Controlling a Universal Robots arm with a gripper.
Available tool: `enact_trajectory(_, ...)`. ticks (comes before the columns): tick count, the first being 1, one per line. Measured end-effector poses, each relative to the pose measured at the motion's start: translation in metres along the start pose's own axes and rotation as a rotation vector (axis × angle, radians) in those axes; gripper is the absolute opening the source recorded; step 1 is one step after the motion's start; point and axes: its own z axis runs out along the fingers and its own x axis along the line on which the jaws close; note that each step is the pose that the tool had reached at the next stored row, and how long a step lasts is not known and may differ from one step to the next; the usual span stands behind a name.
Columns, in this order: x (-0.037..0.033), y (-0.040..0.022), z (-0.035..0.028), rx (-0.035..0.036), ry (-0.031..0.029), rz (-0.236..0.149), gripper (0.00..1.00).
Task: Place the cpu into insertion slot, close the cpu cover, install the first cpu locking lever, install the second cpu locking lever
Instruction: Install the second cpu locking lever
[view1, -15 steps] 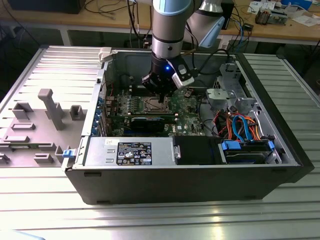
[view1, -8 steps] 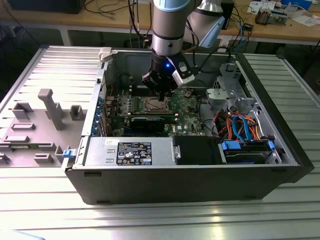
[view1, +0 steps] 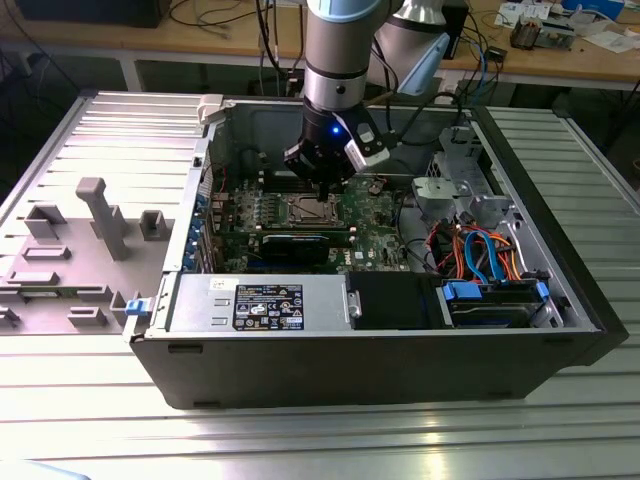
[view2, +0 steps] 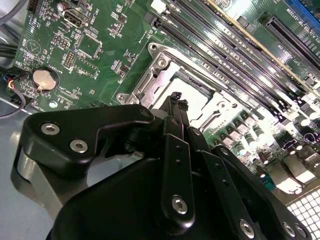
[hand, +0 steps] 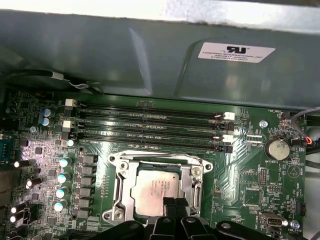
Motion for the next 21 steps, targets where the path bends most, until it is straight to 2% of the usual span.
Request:
enact_trajectory(7,0.0001,-0.0014,-0.0002,0.0000,0.0000,0.000,0.11)
enact_trajectory(21,0.0013,-0.0153,-0.0006,-0.0001,0.0000,0.000,0.11)
